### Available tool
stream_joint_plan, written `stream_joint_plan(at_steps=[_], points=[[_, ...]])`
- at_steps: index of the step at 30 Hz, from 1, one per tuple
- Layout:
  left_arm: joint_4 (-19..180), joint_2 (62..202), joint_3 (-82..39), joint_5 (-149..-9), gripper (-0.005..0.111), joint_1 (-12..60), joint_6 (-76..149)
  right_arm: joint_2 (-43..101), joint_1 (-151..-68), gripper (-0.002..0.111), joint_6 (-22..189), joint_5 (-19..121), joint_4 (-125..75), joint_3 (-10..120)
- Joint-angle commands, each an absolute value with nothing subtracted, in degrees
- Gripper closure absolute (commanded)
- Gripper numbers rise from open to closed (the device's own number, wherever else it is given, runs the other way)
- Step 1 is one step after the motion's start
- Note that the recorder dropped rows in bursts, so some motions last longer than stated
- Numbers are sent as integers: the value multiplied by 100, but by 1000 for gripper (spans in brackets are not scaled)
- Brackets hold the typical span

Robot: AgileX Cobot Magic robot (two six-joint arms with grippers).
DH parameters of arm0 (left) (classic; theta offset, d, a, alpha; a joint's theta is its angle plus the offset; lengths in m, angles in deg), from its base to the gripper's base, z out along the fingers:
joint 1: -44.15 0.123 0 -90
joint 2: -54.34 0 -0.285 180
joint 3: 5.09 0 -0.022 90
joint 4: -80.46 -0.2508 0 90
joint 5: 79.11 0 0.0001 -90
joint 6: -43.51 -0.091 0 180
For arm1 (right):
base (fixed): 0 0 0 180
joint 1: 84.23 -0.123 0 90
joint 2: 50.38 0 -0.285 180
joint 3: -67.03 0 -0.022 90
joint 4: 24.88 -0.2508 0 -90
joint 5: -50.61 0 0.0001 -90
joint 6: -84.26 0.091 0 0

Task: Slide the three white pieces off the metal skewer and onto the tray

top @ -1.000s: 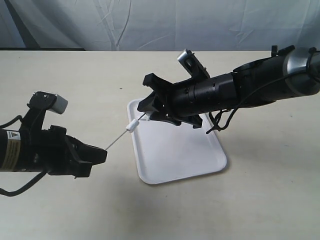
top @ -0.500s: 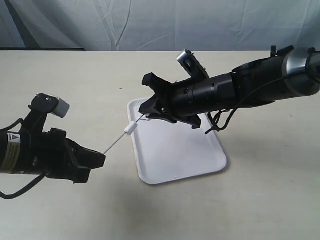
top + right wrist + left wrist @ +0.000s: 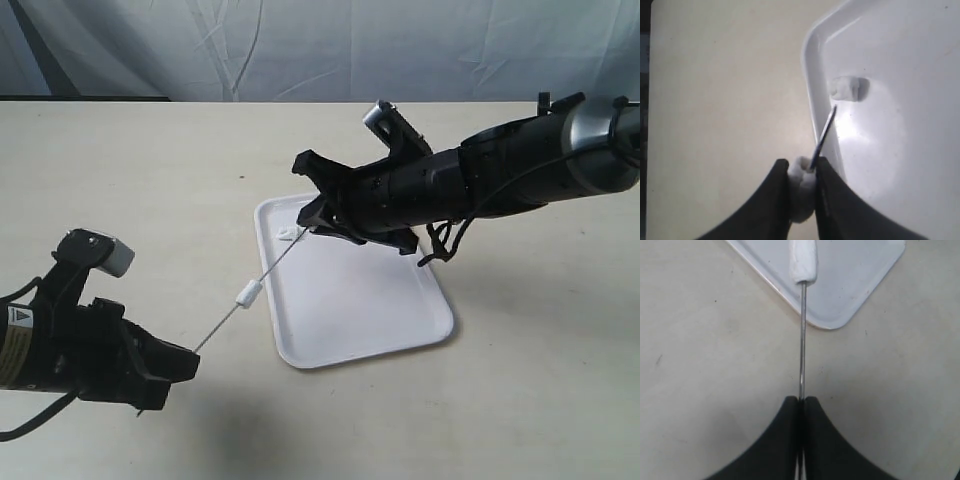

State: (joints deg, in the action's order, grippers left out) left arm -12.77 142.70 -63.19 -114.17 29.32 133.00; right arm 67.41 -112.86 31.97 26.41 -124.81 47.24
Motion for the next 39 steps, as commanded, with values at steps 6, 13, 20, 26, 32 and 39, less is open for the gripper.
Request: stream_joint_plan(at_steps=[6, 13, 20, 26, 32, 39], points=[[-1412, 14285, -6494, -11382, 107, 2929, 13348, 6442, -11222, 98, 3132, 4163, -12483, 4762], [-1426, 14285, -6616, -11371, 107, 2929, 13336, 6370, -11222, 98, 3132, 4388, -12483, 4956], [-1269, 14274, -6615, -11095, 107, 2929, 13313, 6395, -11222, 98, 3132, 4272, -12483, 4940], [-997, 14144, -6615, -10828, 107, 2929, 13227, 6395, -11222, 98, 3132, 4140, -12302, 4668], [-489, 14074, -6491, -10940, 107, 2929, 12869, 6737, -11222, 95, 3132, 3338, -12047, 4475], [-548, 14074, -6285, -10766, 107, 2929, 13000, 6929, -11222, 64, 3132, 2687, -12167, 4488]])
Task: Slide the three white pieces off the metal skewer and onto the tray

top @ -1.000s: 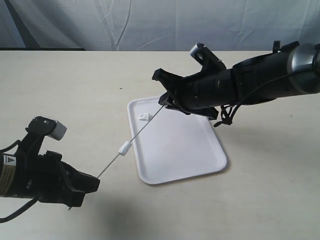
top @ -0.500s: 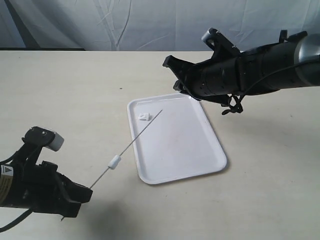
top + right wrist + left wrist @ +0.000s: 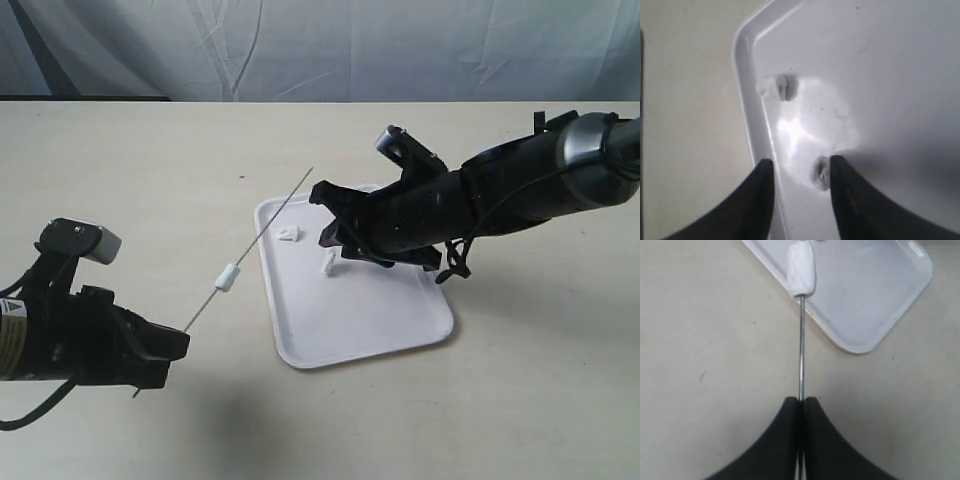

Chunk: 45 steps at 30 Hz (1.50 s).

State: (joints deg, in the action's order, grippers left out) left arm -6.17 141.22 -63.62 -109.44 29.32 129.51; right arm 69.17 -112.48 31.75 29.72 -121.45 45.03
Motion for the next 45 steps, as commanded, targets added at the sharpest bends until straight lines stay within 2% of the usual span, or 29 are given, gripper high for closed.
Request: stream_joint_plan(at_steps=[1, 13, 37, 45], points=[[-564, 14074, -6261, -10722, 107, 2929, 13000, 6919, -11222, 65, 3115, 2590, -12153, 4488], [-755, 14084, -5819, -10708, 107, 2929, 13000, 6732, -11222, 65, 2057, 679, -12483, 4488], [-776, 14649, -5405, -11768, 107, 2929, 12978, 6687, -11231, 65, 1873, 475, -12483, 4509], [-806, 14649, -5366, -11931, 107, 2919, 12978, 6687, -11231, 80, 1829, 550, -12483, 4509]])
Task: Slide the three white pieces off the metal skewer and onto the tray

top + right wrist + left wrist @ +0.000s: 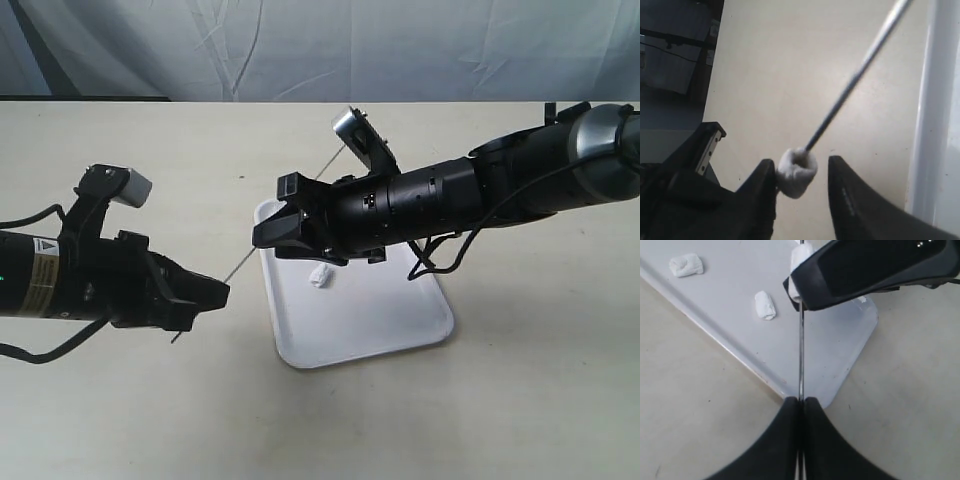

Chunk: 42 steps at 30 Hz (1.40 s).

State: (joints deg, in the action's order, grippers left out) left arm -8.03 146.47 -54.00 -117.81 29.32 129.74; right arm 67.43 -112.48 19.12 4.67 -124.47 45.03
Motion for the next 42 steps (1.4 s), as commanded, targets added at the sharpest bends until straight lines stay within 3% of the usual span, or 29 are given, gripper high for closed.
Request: stream_joint_plan(at_steps=[1, 9, 16, 27, 32, 42], points=[[-806, 14649, -5366, -11931, 107, 2919, 12978, 6687, -11231, 81, 1829, 550, -12483, 4509], [-1214, 14649, -5378, -12103, 107, 2919, 13028, 6687, -11231, 82, 1829, 712, -12483, 4509], [-1250, 14649, -5414, -11878, 107, 2919, 13044, 6687, -11231, 109, 1829, 774, -12483, 4509], [-1484, 14649, -5727, -11489, 107, 2919, 13154, 6687, -11221, 108, 1851, 1217, -12483, 4509], [-1507, 14649, -5742, -11470, 107, 2919, 13179, 6687, -11221, 92, 1851, 1300, -12483, 4509], [-1535, 14649, -5970, -11207, 107, 2919, 13349, 6687, -11221, 92, 1982, 1416, -12483, 4932]])
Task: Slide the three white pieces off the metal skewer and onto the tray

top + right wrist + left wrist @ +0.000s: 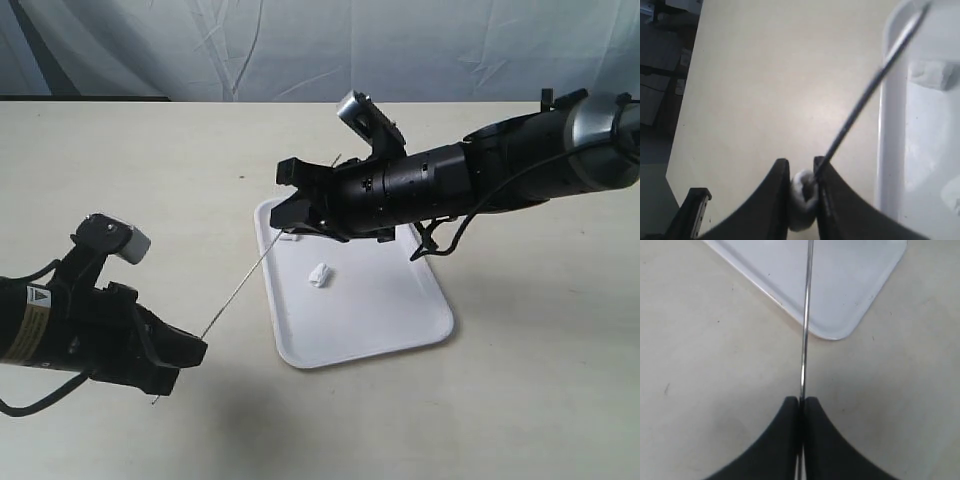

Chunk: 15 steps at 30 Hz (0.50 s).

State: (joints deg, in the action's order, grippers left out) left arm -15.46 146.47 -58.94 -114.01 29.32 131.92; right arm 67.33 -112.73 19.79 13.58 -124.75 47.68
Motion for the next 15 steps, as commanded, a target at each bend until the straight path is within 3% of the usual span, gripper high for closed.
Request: stream_joint_plan(at_steps=[1, 15], points=[[-1535, 14649, -6032, -11207, 107, 2919, 13349, 6687, -11221, 92, 1991, 1504, -12483, 4960], [-1423, 14649, -6651, -11362, 107, 2919, 13479, 6687, -11221, 92, 2021, 2520, -12483, 5186]])
